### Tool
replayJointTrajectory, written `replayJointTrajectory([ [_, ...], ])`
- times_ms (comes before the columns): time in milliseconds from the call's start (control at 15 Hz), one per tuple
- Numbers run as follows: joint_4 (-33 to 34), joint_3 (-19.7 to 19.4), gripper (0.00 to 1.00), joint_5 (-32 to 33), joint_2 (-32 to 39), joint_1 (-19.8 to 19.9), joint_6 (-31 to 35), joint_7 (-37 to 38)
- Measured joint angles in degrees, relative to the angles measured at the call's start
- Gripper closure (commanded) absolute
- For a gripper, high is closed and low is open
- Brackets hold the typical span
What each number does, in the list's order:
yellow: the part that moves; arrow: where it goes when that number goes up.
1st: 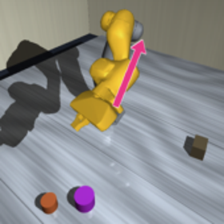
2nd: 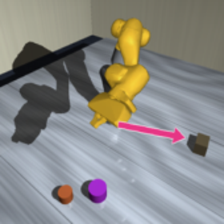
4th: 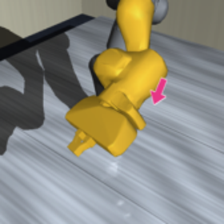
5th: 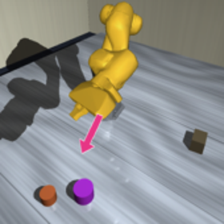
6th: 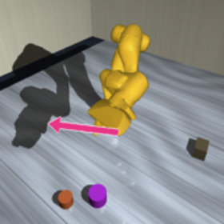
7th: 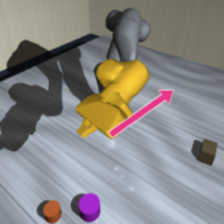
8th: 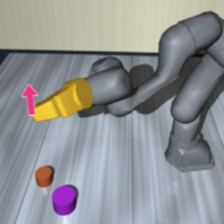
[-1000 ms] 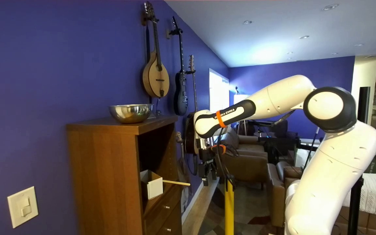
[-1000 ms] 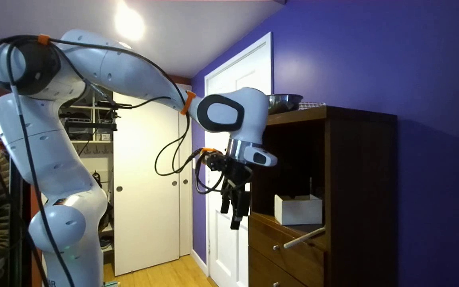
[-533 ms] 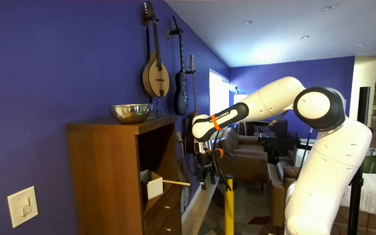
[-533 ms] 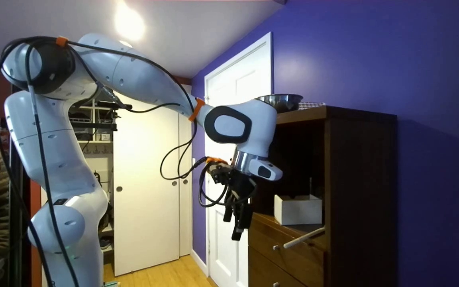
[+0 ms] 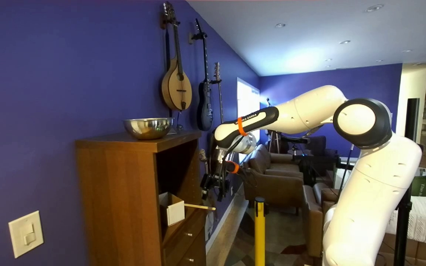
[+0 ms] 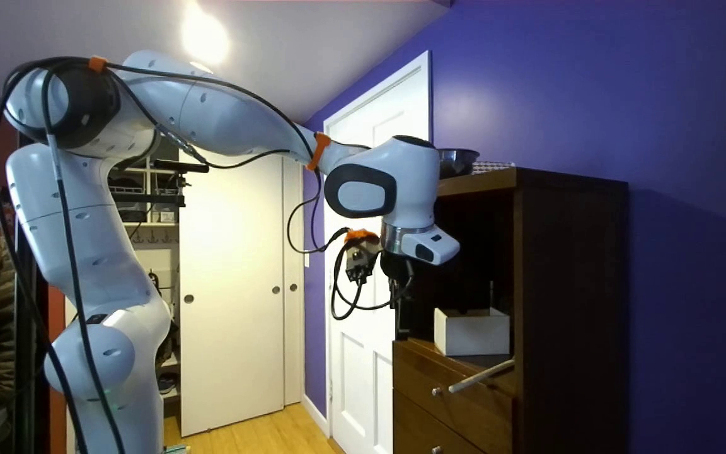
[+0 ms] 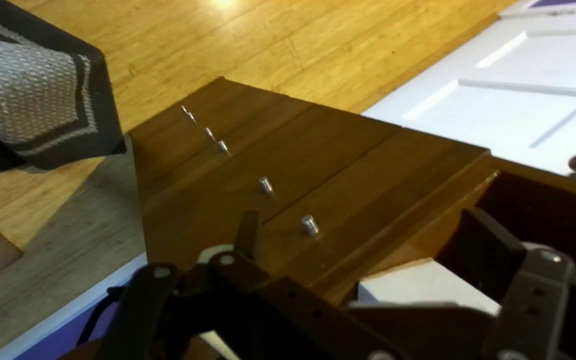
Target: Take the spoon from the shelf and place it into the metal bowl
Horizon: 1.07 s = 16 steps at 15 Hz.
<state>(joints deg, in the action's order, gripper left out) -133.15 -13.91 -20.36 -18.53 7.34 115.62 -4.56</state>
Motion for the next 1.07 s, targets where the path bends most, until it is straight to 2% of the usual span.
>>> replayJointTrajectory([
  [267,-0.8,0.9,0.00,-5.6,0.0,-0.5,12.0,0.0],
  [467,-1.2,1.2,0.00,-5.9,0.1,-0.6,13.5,0.0],
  [867,-1.9,1.6,0.00,11.8,4.8,3.1,14.0,2.0],
  [1067,-1.4,1.4,0.00,15.8,9.0,3.9,14.8,1.8],
])
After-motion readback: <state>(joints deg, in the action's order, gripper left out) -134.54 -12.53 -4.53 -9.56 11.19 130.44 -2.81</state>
